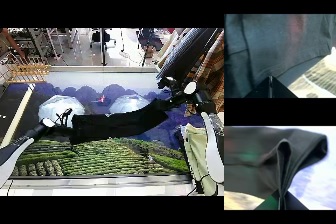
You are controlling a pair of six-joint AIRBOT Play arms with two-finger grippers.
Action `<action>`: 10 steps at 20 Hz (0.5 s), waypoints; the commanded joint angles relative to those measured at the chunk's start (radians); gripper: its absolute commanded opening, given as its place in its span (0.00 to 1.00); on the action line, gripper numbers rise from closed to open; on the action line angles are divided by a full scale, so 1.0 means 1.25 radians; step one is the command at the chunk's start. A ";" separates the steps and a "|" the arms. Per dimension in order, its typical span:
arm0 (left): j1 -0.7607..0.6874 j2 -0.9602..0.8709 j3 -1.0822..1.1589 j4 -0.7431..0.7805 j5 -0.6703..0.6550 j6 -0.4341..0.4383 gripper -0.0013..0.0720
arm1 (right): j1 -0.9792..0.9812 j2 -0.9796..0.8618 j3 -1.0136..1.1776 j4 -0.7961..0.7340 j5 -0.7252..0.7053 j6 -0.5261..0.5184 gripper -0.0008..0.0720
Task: Fold the clothes and pants, and hang the long-sleeved shirts on hangers.
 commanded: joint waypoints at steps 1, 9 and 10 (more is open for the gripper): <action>0.076 0.082 0.045 0.076 -0.055 -0.091 0.02 | 0.136 0.037 0.002 0.098 -0.015 0.081 0.04; 0.443 0.412 0.103 0.079 -0.329 -0.094 0.04 | 0.673 -0.147 0.005 0.158 -0.644 0.220 0.04; 0.443 0.412 0.102 0.078 -0.337 -0.094 0.04 | 0.706 -0.199 0.024 0.177 -0.671 0.208 0.16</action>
